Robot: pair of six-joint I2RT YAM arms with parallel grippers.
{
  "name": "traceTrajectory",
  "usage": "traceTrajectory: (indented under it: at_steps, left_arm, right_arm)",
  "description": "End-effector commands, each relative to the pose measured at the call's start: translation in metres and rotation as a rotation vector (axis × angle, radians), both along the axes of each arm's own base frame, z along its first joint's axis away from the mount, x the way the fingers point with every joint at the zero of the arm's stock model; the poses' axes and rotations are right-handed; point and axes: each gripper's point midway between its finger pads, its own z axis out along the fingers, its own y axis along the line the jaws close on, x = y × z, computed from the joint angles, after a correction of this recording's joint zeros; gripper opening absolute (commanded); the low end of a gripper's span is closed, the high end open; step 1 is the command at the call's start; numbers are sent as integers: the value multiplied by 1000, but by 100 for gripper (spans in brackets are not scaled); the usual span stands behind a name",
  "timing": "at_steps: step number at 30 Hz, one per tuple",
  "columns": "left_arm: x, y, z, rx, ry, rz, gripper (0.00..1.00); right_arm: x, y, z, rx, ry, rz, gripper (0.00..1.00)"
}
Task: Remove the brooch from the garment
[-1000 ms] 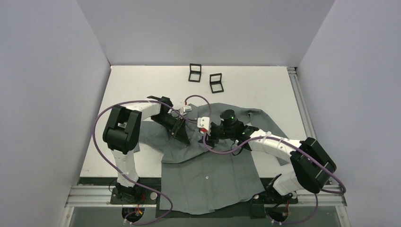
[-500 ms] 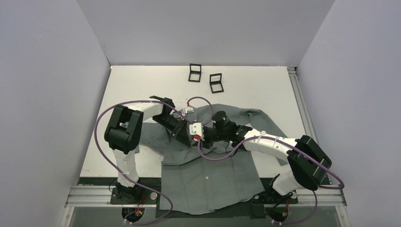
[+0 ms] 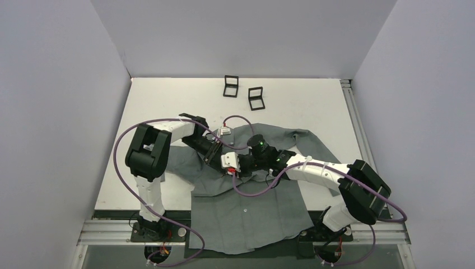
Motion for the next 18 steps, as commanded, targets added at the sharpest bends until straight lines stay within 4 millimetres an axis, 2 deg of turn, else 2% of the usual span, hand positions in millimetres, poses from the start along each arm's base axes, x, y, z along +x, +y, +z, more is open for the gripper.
traceTrajectory:
  at_steps: [1,11,16,17,18]
  left_arm:
    - [3,-9,16,-71,-8,-11,26]
    - [1,-11,16,-75,-6,-20,26]
    - [1,-11,16,-73,-13,-25,27]
    - [1,-11,16,-74,-12,-25,29]
    - [1,-11,17,-75,-12,-23,35]
  right_arm:
    - [3,16,15,41,-49,50,20]
    - [1,20,13,27,-73,70,17]
    - [-1,15,9,5,-68,70,6]
    - [-1,15,9,2,-69,70,0]
    - [-1,14,9,-1,-70,69,0]
